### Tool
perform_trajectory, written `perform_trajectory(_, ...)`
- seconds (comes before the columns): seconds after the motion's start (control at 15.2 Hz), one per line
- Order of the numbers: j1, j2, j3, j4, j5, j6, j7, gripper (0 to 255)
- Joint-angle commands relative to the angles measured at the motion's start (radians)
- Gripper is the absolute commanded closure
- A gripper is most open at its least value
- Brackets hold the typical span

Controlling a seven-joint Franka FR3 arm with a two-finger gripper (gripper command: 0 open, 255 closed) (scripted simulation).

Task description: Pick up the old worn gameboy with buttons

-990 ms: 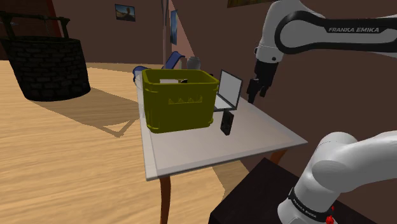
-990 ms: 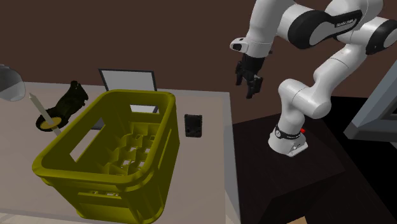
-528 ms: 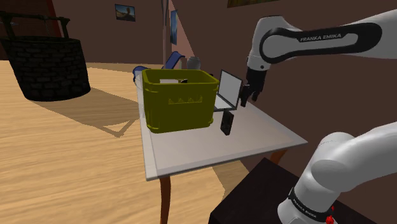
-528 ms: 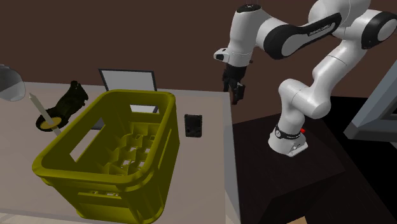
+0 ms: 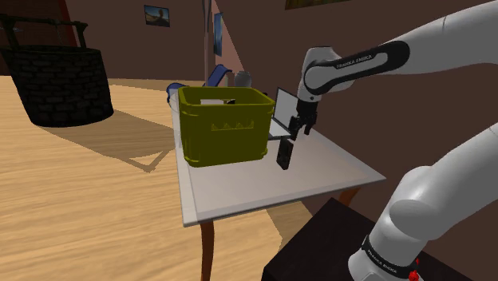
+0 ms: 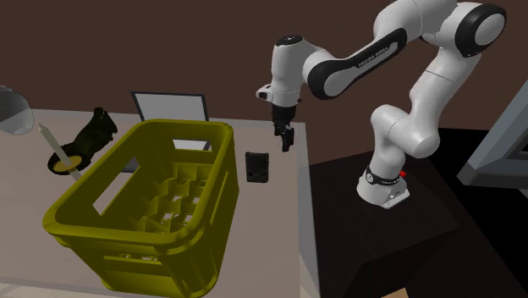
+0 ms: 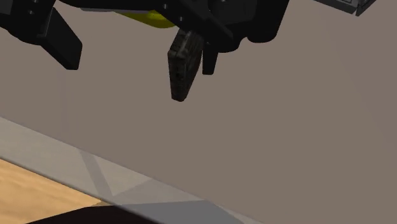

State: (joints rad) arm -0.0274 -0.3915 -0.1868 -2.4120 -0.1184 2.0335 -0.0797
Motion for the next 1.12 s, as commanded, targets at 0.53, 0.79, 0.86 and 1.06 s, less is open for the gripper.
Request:
perform_trajectory(0.53,-0.002,0.214,-0.055,0.032,0.048,0.167,-0.063,0)
perform_trajectory(0.79,-0.002,0.233,-0.057,0.014,0.052,0.204,-0.065,0)
perform_trajectory(0.86,-0.002,0.233,-0.056,0.015,0.052,0.203,-0.065,255)
perform_trajectory(1.06,-0.002,0.234,-0.056,0.016,0.052,0.203,-0.065,255)
